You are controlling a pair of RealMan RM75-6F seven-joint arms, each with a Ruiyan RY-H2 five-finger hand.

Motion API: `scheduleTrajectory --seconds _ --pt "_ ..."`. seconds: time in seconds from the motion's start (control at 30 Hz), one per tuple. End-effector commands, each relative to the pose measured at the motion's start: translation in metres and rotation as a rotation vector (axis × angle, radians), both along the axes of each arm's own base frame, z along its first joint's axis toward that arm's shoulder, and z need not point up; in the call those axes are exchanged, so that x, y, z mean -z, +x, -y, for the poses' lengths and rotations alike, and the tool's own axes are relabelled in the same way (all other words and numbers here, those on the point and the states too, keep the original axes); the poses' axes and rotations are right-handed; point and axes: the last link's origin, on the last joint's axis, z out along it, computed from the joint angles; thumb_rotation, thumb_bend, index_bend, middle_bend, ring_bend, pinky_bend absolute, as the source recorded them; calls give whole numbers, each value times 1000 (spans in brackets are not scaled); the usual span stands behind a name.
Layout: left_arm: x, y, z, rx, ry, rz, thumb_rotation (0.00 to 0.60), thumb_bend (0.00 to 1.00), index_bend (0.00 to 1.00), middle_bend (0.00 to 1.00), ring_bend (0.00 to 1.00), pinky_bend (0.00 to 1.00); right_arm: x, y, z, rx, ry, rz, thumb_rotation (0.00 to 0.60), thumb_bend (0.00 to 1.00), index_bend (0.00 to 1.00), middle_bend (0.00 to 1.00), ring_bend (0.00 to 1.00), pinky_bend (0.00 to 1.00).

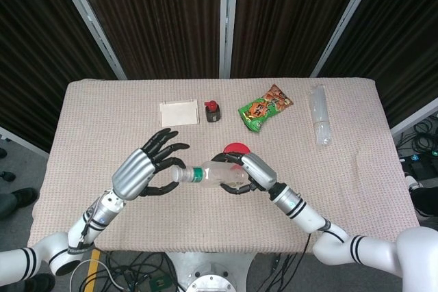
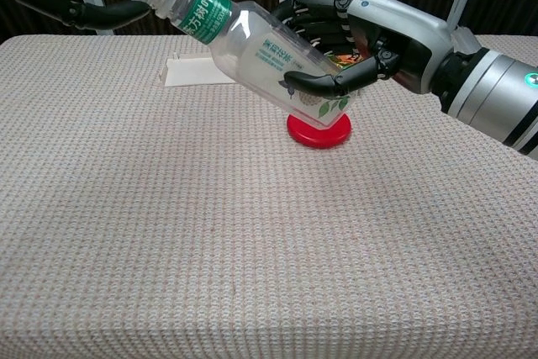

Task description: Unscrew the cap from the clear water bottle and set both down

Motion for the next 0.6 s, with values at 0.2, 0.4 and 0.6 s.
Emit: scheduleTrajectory --seconds 0.2,0.4,0.6 --pt "-2 -2 -1 -1 19 -13 600 393 483 531 330 40 -2 -3 0 4 -3 -1 600 430 548 456 318 432" --pt "-4 -2 -2 0 32 -11 600 393 483 534 333 40 -4 -5 1 5 -8 -3 600 431 548 456 318 433" --pt "-9 -11 -5 -25 55 -23 600 391 482 534 332 40 -10 -12 3 13 -26 -26 600 431 548 456 318 433"
